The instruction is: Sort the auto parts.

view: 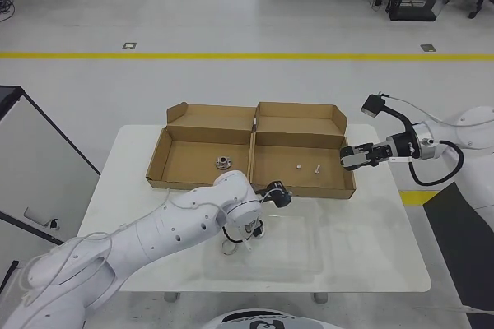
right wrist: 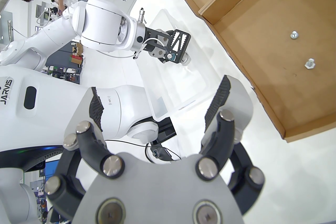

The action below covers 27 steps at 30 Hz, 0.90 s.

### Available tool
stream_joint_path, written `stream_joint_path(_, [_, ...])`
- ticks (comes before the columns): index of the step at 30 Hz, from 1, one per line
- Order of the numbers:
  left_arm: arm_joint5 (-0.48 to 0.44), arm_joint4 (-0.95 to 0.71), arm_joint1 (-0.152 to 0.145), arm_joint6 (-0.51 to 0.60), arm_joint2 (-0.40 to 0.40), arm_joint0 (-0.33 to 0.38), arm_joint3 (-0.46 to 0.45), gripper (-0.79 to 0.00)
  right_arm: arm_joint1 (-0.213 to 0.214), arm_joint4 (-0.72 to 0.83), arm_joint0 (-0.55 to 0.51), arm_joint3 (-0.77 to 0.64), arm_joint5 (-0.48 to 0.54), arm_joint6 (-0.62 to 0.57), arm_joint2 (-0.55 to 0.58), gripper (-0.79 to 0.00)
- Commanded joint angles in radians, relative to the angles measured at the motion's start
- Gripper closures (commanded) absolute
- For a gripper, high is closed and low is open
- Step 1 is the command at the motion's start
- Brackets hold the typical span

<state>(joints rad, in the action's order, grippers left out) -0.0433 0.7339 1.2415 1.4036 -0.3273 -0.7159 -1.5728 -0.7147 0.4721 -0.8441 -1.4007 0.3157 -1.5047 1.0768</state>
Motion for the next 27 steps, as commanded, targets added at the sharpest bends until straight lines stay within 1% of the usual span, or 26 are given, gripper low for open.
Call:
stream_joint_path(1, [-0.021,-0.007,0.0,0.008,-0.003,-0.002,-0.003,-0.431,0.0,0.0,0.0,0.0,0.0,0.0,0.0,-0.785])
stream_joint_path(6, [-0.07,-0.012,-0.003,0.029,-0.009,-0.012,-0.013,-0.456,0.0,0.0,0.0,0.0,0.0,0.0,0.0,-0.785])
stream_joint_path(9, [-0.099,-0.019,-0.005,0.034,-0.014,-0.02,-0.019,-0.453,0.0,0.0,0.0,0.0,0.0,0.0,0.0,-0.785])
stream_joint_path(13, [-0.146,-0.036,-0.008,0.041,-0.019,-0.029,-0.026,-0.391,0.0,0.0,0.0,0.0,0.0,0.0,0.0,-0.785])
stream_joint_path(18, [-0.18,-0.05,-0.009,0.045,-0.027,-0.035,-0.03,-0.36,0.0,0.0,0.0,0.0,0.0,0.0,0.0,-0.785])
stream_joint_path(27, [-0.178,-0.048,-0.01,0.041,-0.044,-0.04,-0.029,-0.32,0.0,0.0,0.0,0.0,0.0,0.0,0.0,-0.785])
